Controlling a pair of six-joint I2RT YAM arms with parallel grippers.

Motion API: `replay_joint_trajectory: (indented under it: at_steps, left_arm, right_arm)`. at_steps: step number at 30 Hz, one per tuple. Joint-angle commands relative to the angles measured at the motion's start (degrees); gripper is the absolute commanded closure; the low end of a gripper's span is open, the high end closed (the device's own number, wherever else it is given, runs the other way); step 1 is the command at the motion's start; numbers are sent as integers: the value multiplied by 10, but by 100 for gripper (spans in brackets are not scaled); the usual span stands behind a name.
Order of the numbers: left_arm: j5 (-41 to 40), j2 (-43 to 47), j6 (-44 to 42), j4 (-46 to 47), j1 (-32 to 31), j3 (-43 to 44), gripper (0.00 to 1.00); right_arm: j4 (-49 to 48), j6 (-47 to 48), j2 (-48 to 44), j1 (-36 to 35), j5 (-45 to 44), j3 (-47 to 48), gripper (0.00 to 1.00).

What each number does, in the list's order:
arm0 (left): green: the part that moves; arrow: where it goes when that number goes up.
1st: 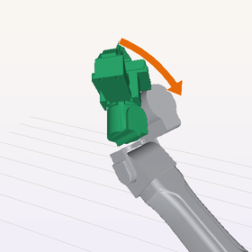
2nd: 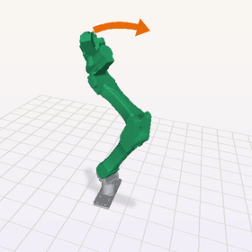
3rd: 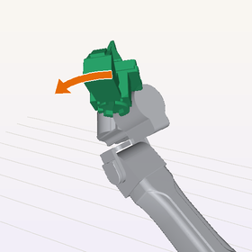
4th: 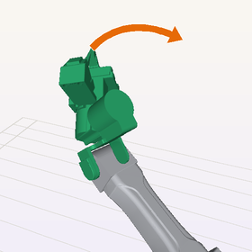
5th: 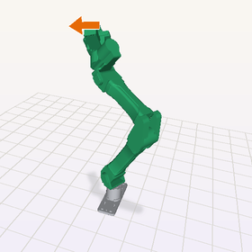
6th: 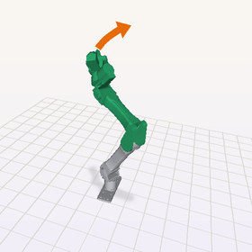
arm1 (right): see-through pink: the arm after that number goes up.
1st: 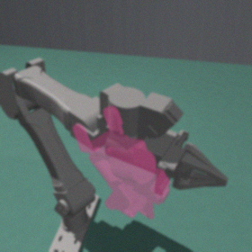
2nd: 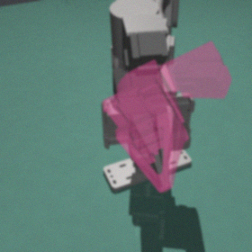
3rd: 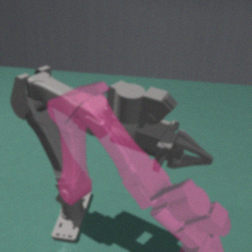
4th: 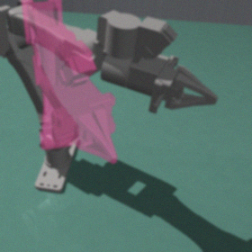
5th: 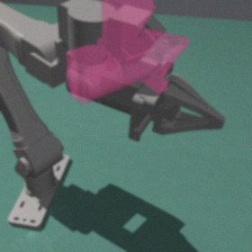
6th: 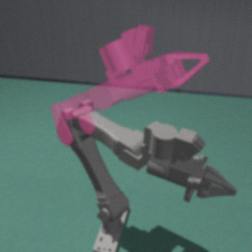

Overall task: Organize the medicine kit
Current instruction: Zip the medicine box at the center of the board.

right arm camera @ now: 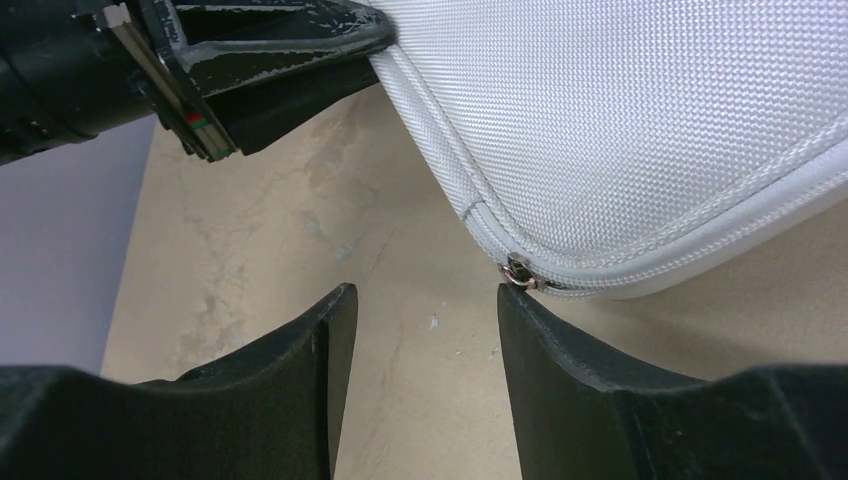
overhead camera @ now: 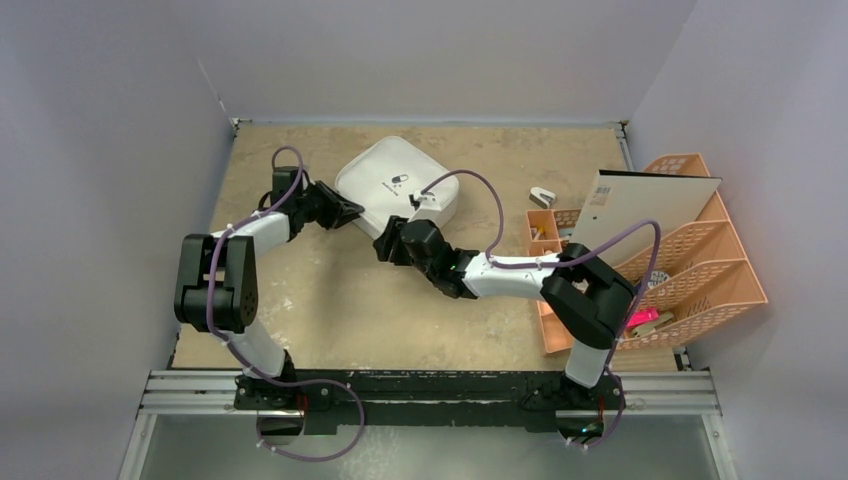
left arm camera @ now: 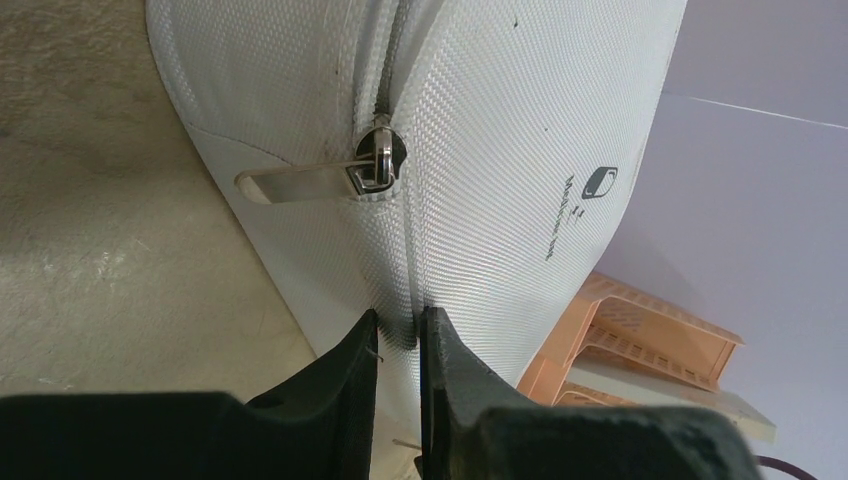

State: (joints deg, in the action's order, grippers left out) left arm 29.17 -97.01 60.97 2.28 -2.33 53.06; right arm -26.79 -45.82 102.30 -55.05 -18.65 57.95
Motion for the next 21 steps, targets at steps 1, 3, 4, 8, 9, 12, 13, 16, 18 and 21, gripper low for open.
replay_joint_trajectory:
  at_steps: [1, 3, 4, 8, 9, 12, 13, 16, 18, 21]
  left_arm:
    - [-1, -3, 2, 2, 0, -11, 93]
    - [-6, -3, -5, -5, 0, -6, 93]
    - [-10, -2, -9, -9, 0, -4, 93]
    - [-18, 3, -21, -21, 0, 1, 93]
    - [-20, 4, -21, -22, 0, 0, 93]
    - [-18, 5, -20, -20, 0, 1, 93]
    - [-18, 6, -20, -21, 0, 1, 93]
    - [-21, 8, -21, -22, -1, 1, 93]
    - [-22, 8, -21, -22, -1, 1, 93]
    - [-28, 7, -26, -32, -5, 4, 93]
  right_arm:
    - [69, 2, 3, -10, -110, 40, 44]
    - [102, 0, 1, -13, -129, 45, 45]
    - [116, -2, 2, -14, -134, 48, 45]
    - [156, 5, 21, -16, -141, 74, 46]
    - [169, 6, 27, -16, -143, 84, 46]
    - [169, 10, 39, -16, -140, 95, 46]
    - [157, 13, 41, -16, -137, 94, 46]
    - [129, 24, 46, -16, -137, 101, 47]
    - [141, 24, 54, -16, -151, 116, 47]
    - [158, 29, 64, -16, -174, 130, 53]
